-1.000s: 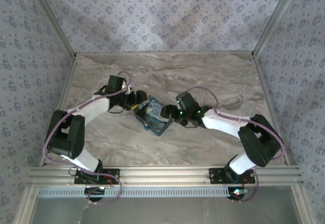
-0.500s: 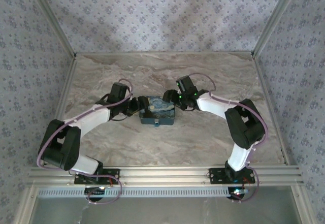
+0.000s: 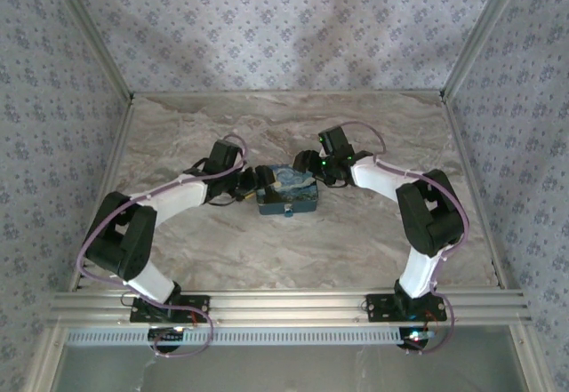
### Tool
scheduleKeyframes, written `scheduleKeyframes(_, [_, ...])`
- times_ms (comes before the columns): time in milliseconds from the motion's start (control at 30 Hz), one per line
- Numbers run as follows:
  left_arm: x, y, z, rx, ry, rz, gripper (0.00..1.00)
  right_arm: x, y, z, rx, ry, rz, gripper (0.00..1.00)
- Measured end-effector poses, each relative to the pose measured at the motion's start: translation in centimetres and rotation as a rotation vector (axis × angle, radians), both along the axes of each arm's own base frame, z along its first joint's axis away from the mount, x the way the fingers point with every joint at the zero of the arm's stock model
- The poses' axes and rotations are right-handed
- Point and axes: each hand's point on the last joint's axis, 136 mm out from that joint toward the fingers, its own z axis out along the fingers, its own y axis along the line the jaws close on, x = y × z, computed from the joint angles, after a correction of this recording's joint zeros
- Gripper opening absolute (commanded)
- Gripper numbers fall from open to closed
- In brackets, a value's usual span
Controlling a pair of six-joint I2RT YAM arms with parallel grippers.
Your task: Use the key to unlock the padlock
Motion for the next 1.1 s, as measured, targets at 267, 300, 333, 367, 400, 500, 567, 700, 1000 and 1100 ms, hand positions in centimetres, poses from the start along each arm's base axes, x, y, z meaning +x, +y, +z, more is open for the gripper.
scheduleKeyframes(267, [0.7, -0.1, 0.3, 0.016, -0.024, 0.000, 0.79, -0.7, -0.3, 0.2, -0.013, 0.019, 0.010, 0.76])
scheduleKeyframes(300, [0.8, -0.1, 0.4, 0.018, -0.029, 0.000, 0.80, -0.9, -0.4, 0.3, -0.014, 0.023, 0.010, 0.77])
scheduleKeyframes(333, [0.9, -0.1, 0.4, 0.019, -0.031, -0.003, 0.80, -1.0, -0.4, 0.3, -0.016, 0.024, 0.013, 0.78])
scheduleKeyframes(367, [0.9, -0.1, 0.3, 0.021, -0.032, -0.004, 0.80, -1.1, -0.5, 0.4, -0.018, 0.027, 0.014, 0.78])
scheduleKeyframes(400, [0.9, -0.2, 0.3, 0.022, -0.031, -0.005, 0.80, -1.3, -0.5, 0.4, -0.021, 0.031, 0.017, 0.78])
scheduleKeyframes(500, [0.9, -0.2, 0.3, 0.020, -0.034, -0.006, 0.80, -1.7, -0.9, 0.6, -0.033, 0.039, 0.028, 0.79])
scheduleKeyframes(567, [0.9, -0.3, 0.4, 0.017, -0.039, -0.009, 0.81, -1.8, -1.3, 1.0, -0.037, 0.038, 0.031, 0.79])
scheduleKeyframes(700, [0.3, -0.1, 1.3, 0.011, -0.062, -0.008, 0.81, -1.9, -2.8, 2.5, -0.053, 0.014, 0.029, 0.78])
scheduleKeyframes(1000, [-1.7, 1.9, 4.6, 0.002, -0.141, 0.025, 0.81, -2.6, -9.6, 4.8, -0.208, -0.009, -0.068, 0.76])
scheduleKeyframes(1100, [-2.7, 2.2, 5.1, 0.000, -0.153, 0.023, 0.81, -3.2, -12.4, 4.6, -0.288, 0.020, -0.115, 0.73])
